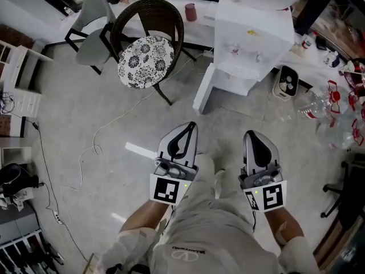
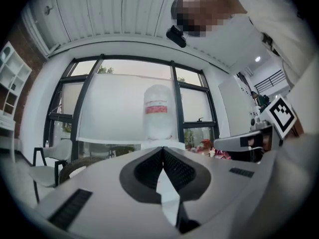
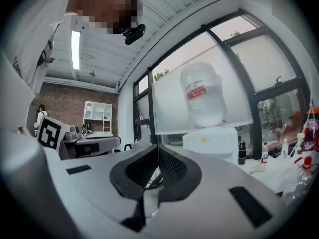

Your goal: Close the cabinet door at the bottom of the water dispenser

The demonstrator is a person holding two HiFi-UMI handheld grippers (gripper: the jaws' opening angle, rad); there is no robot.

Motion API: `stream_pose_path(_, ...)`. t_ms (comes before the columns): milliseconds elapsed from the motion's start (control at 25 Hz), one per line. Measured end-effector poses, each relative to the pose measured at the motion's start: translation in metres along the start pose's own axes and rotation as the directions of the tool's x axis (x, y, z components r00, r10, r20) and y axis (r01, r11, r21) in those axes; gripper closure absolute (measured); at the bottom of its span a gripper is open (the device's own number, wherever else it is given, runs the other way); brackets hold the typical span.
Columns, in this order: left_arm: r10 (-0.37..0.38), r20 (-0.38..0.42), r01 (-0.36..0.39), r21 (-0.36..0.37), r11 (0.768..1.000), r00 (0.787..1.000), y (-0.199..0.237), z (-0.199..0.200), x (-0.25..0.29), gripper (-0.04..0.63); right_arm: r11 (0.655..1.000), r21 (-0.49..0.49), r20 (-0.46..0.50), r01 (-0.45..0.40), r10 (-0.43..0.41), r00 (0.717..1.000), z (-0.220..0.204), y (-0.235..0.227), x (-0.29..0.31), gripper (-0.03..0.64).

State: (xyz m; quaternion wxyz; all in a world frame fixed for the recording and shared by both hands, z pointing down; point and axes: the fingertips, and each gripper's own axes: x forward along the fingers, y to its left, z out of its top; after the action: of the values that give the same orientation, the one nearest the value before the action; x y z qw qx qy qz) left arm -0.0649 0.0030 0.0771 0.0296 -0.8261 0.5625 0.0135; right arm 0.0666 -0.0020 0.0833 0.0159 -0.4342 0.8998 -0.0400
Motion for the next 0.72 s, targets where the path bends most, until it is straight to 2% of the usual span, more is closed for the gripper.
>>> stream_pose_path(160, 0.011, -0.015, -0.011, 0.000, 1.000, 1.000, 0.019, -0.111, 0.011, 0.588, 0.999, 0.019, -0.016, -0.029, 0.029, 0.999, -0.105, -0.004, 0.038, 0.600)
stream_pose_path(280, 0.021, -0.009, -0.021, 0.018, 1.000, 1.000, 0.030, -0.180, 0.020, 0.588, 0.998, 0.047, -0.005, -0.043, 0.043, 0.999, -0.174, -0.009, 0.066, 0.600)
stream_pose_path(520, 0.013, -0.010, -0.013, 0.034, 0.999, 1.000, 0.045, -0.284, 0.026, 0.588, 0.996, 0.062, 0.007, -0.062, 0.062, 0.998, -0.282, -0.012, 0.103, 0.600)
stream_pose_path(720, 0.000, -0.001, 0.000, 0.050, 0.999, 1.000, 0.055, -0.352, 0.029, 0.588, 0.996, 0.063, 0.013, -0.066, 0.065, 0.998, -0.347, -0.021, 0.128, 0.600)
